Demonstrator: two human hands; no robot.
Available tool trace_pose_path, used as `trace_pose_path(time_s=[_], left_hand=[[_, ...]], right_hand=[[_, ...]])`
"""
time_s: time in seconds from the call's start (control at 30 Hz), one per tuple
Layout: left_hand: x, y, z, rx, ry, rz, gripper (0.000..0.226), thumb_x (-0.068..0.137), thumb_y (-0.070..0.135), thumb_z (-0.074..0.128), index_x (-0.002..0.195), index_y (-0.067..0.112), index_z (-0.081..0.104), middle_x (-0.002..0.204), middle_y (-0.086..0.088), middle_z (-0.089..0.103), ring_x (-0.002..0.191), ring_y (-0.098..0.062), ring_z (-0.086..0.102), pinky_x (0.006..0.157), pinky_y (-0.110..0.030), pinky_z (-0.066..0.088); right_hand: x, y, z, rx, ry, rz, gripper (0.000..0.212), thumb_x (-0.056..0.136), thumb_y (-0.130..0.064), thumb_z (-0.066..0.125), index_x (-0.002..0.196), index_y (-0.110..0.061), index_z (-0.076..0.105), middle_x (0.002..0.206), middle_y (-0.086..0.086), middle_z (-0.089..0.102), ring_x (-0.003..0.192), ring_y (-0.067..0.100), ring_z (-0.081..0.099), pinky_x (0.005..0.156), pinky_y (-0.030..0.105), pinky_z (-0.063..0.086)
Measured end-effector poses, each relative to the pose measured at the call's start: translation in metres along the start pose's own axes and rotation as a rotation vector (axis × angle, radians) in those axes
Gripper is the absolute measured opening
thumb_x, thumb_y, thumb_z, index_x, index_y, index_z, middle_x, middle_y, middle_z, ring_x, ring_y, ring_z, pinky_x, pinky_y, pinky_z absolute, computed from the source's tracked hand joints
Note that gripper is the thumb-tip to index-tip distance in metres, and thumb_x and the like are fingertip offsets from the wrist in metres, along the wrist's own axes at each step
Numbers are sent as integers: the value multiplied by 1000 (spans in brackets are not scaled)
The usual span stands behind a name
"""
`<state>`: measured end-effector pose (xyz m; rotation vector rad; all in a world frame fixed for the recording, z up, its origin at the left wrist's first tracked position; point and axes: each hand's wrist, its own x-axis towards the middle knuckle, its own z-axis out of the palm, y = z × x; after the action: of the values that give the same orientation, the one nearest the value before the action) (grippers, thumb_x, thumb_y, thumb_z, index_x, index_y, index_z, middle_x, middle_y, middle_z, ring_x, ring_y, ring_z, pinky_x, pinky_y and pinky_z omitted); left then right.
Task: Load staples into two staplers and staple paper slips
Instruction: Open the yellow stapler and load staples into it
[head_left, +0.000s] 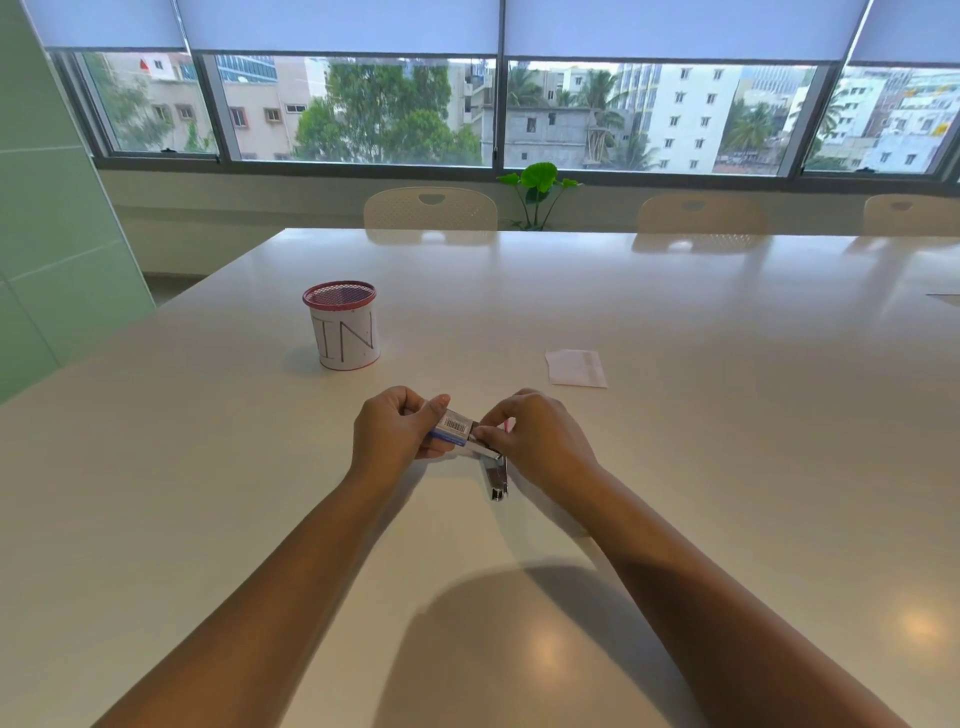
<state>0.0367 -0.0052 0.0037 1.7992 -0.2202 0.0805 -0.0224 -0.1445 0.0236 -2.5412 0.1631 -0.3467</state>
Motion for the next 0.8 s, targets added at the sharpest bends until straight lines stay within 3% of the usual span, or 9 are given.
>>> trace_pose_path(time_s=[0.17,0.3,0.57,0.7,0.8], left_hand=[[-1,0,1,24,-10,7,25,83,26,63,70,9,50,73,-6,63,39,-4,61,38,-11,46],[1,-2,0,36,-3,-8,24,82,29,62,72,10,52,77,-8,64,42,-4,62,41,-12,49],[1,-1,0,-32,-5,-38,24,84,29,60,74,8,52,78,-10,65,42,-7,63,43,-16,52],[3,-3,-3,130,16,-12,28,84,34,59,81,7,53,83,-7,64,53,-14,66,45,-14,51],[1,-1,-2,44,-19,-67,26,83,31,61,74,9,51,79,-11,65,43,-9,63,43,-16,52]], right_hand=[[-4,-4,-2,-102,16,-38,23,88,-31,59,102,-16,71,107,-1,57,80,14,51,51,17,29],[-5,-6,-2,-132,23,-81,24,91,-28,55,104,-11,67,113,3,54,82,18,53,65,26,41],[-3,-6,-5,-204,76,-180,24,92,-30,52,105,-13,64,113,2,55,85,17,54,68,25,44],[-2,-3,-12,-296,46,-239,22,90,-34,55,102,-18,65,111,-2,57,80,12,46,65,24,39],[-2,-1,-16,-246,47,-213,19,91,-31,54,100,-18,64,107,-2,60,72,12,49,59,22,39]])
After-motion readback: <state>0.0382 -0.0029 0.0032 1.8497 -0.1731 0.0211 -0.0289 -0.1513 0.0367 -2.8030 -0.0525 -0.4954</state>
